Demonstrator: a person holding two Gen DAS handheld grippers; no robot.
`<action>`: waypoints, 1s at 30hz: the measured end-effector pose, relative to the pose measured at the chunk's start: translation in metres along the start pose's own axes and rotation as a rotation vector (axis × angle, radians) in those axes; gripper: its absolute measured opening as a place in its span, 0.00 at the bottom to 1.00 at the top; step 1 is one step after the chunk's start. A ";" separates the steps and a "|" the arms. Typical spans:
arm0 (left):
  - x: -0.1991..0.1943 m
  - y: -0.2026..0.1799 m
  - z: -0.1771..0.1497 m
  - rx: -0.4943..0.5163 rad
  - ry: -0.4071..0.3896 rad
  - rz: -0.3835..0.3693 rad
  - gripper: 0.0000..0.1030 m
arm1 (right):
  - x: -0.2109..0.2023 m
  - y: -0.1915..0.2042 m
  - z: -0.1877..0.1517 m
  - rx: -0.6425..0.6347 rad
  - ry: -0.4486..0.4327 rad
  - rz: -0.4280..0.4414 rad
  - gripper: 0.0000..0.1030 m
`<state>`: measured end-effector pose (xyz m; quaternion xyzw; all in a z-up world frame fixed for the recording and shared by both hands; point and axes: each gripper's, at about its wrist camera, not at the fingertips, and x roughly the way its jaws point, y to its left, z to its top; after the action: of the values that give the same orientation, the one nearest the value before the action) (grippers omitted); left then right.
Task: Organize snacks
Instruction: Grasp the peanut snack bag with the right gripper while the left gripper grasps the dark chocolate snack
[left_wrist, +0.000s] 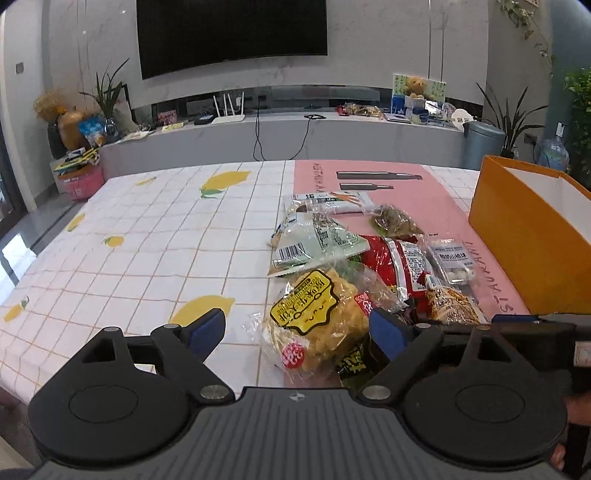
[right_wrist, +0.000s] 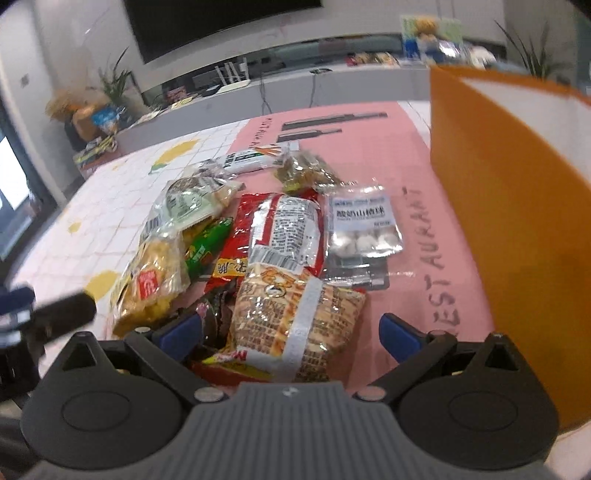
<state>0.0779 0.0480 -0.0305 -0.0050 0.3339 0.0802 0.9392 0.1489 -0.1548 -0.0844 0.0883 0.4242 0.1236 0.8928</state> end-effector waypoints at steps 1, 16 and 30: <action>0.000 -0.001 0.000 0.002 0.001 0.001 0.99 | 0.003 -0.002 0.000 0.024 0.008 0.002 0.96; 0.000 0.004 0.001 -0.001 0.005 -0.087 0.99 | -0.015 0.003 0.000 -0.055 -0.072 -0.034 0.47; 0.013 -0.022 -0.006 0.089 0.023 -0.246 0.99 | -0.091 -0.006 0.008 -0.044 -0.255 0.008 0.47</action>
<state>0.0874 0.0280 -0.0442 -0.0051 0.3446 -0.0504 0.9374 0.1007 -0.1884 -0.0138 0.0853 0.3041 0.1242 0.9406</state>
